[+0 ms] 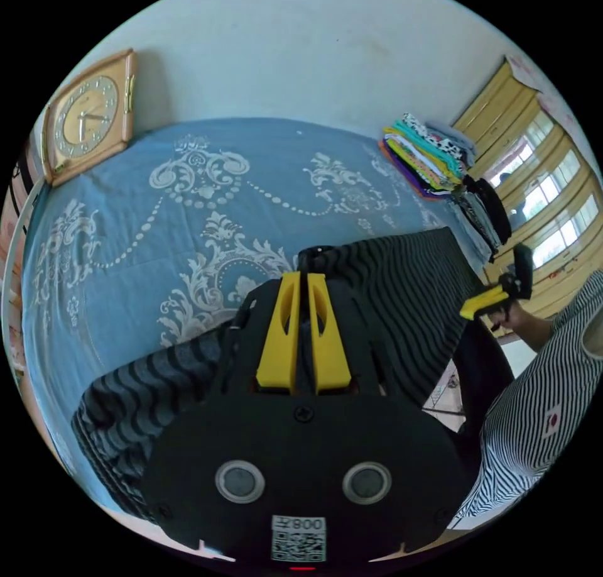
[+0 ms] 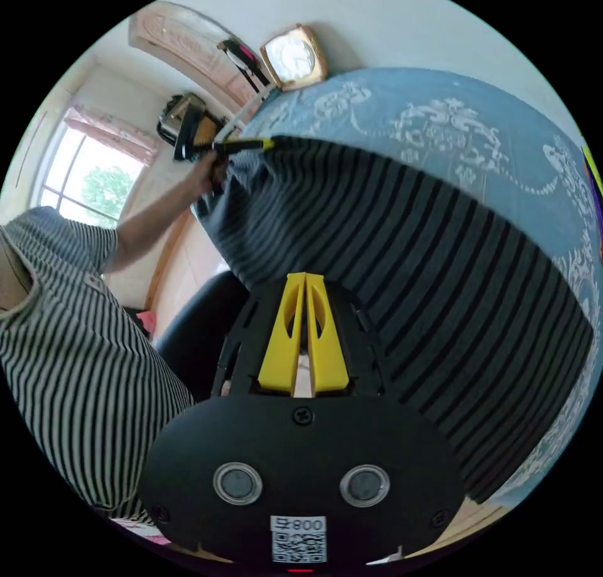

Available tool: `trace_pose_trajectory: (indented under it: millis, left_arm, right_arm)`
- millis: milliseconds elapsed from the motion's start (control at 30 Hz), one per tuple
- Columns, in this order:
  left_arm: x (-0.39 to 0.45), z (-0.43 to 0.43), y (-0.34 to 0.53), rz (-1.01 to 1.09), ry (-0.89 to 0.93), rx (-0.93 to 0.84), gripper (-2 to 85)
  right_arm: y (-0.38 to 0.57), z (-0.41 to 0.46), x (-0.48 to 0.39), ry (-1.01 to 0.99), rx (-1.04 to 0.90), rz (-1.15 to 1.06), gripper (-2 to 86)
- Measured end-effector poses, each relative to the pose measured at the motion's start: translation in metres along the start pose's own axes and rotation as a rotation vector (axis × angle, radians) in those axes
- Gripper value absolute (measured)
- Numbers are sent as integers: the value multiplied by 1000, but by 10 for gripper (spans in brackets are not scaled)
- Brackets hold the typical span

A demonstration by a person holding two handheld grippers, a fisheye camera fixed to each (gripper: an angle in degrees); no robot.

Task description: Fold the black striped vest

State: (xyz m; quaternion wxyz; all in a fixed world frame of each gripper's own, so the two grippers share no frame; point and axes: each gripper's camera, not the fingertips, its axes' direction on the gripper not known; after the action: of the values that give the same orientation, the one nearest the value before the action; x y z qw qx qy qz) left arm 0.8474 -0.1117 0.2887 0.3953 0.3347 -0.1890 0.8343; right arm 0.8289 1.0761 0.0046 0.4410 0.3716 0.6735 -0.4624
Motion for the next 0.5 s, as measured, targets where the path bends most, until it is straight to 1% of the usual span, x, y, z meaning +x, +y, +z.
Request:
trace_pose_trajectory:
  millis: [100,233,300,433,500]
  left_arm:
    - [6,-31,27,-15,34,66,22]
    - [9,-53,51,-44,58,97,21]
    - [11,-63,57,-39,47,97,21]
    - [11,-74,59,-27,39,101,21]
    - [10,-79,60,-23,40,107,21]
  right_arm:
    - [-51,-26,0,-7,148,-90,3]
    - [-125,-26,-9,-36,166,-241,9]
    - [-169,-11,-21,-33,115,-329,21]
    - [-211,16,-45,-53,-30,-473,52]
    - [-227,30,-57,-25,-107,-534,61]
